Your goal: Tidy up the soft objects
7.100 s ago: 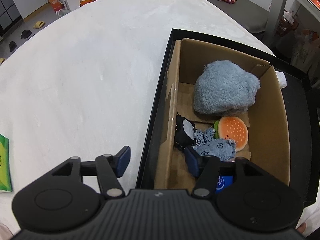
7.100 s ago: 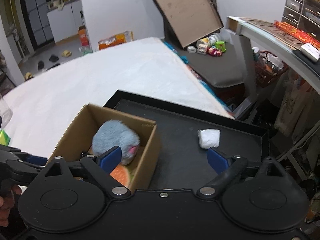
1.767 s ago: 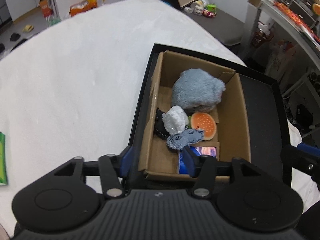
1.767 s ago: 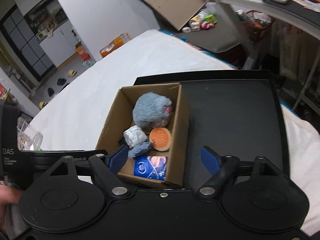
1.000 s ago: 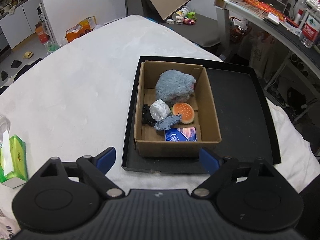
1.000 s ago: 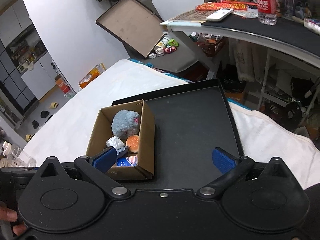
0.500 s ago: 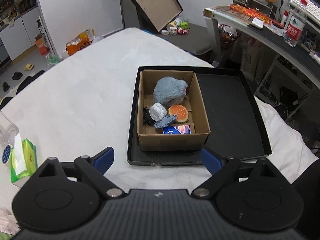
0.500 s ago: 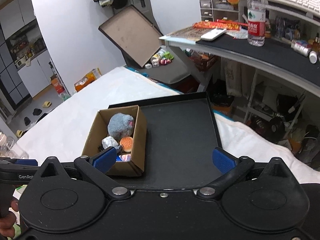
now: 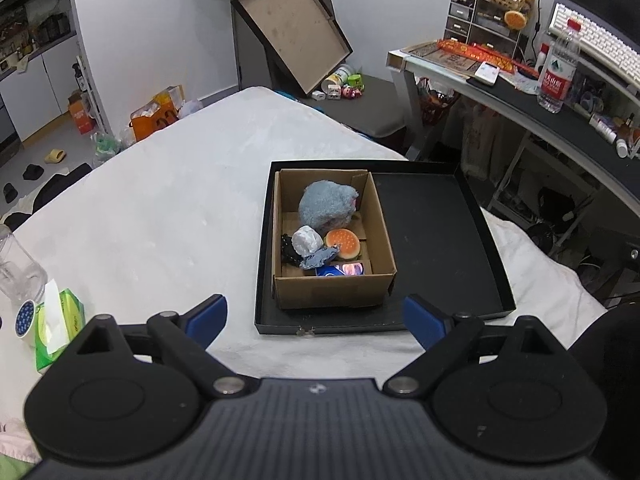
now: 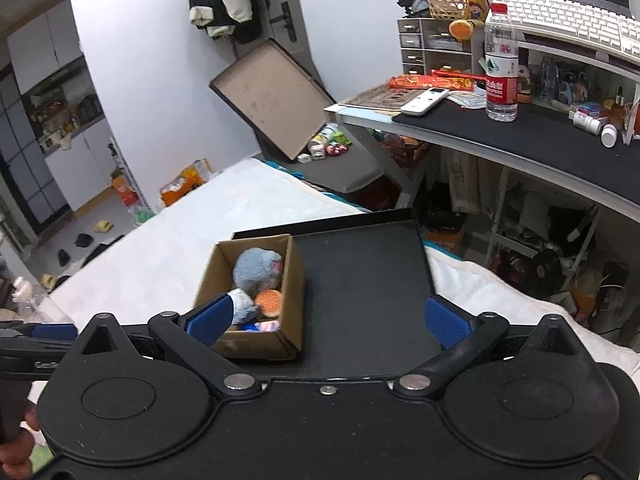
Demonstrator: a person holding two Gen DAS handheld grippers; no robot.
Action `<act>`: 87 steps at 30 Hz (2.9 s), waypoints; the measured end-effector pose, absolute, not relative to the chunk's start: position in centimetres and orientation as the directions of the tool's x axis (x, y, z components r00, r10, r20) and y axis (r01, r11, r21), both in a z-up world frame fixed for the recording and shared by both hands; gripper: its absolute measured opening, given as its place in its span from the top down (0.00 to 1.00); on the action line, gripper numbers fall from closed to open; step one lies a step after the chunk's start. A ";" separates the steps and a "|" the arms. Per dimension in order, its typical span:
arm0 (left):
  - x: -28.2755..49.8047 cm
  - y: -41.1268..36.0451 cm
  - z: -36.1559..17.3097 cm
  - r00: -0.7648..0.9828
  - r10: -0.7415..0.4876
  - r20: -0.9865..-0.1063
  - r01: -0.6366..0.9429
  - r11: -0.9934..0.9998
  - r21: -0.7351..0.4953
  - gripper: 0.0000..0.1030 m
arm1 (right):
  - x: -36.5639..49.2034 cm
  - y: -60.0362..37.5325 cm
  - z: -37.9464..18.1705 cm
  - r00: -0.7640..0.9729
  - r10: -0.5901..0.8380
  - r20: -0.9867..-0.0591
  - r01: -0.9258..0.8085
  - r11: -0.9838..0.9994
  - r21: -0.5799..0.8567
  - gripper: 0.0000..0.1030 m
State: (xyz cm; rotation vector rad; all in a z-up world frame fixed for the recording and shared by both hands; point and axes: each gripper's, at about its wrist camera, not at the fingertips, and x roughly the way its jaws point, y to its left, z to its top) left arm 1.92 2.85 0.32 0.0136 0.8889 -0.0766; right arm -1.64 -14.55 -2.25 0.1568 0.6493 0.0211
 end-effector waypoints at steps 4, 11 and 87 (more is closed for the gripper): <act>0.6 3.0 1.1 0.633 -0.079 -0.770 0.082 0.996 -0.035 0.08 | -2.6 -14.4 -1.6 0.798 0.065 -0.599 0.034 0.988 0.153 0.00; -2.2 2.8 2.7 0.668 -0.077 -0.740 0.104 0.995 -0.010 0.08 | -5.0 -14.3 -0.4 0.821 0.056 -0.568 0.029 0.990 0.139 0.00; -7.4 3.9 7.1 0.732 -0.125 -0.670 0.143 0.989 -0.028 0.07 | -10.0 -13.4 1.7 0.844 0.092 -0.528 -0.028 0.991 0.127 0.00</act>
